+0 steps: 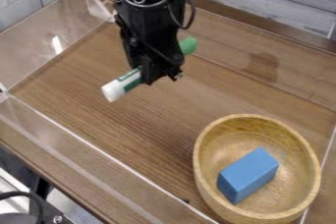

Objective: Put the green marker in the brown bowl

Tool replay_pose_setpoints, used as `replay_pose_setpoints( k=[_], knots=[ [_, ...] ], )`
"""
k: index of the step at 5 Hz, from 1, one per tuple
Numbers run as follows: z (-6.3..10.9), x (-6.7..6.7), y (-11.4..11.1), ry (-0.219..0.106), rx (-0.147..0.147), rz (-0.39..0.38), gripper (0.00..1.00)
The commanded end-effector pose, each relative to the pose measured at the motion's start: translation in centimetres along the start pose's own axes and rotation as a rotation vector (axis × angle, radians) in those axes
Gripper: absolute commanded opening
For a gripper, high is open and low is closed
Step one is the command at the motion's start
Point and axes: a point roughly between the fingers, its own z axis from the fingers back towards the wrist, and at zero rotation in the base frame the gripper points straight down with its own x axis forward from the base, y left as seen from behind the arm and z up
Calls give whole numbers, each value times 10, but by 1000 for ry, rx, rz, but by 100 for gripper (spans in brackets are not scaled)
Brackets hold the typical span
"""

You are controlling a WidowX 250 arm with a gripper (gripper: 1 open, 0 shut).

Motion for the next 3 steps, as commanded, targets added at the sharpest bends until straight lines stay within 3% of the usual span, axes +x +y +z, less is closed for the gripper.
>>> replay_pose_setpoints(
  k=[1, 3],
  knots=[
    [13, 4, -3, -46, 21, 35, 0],
    [13, 2, -8, -55, 34, 85, 0]
  ],
)
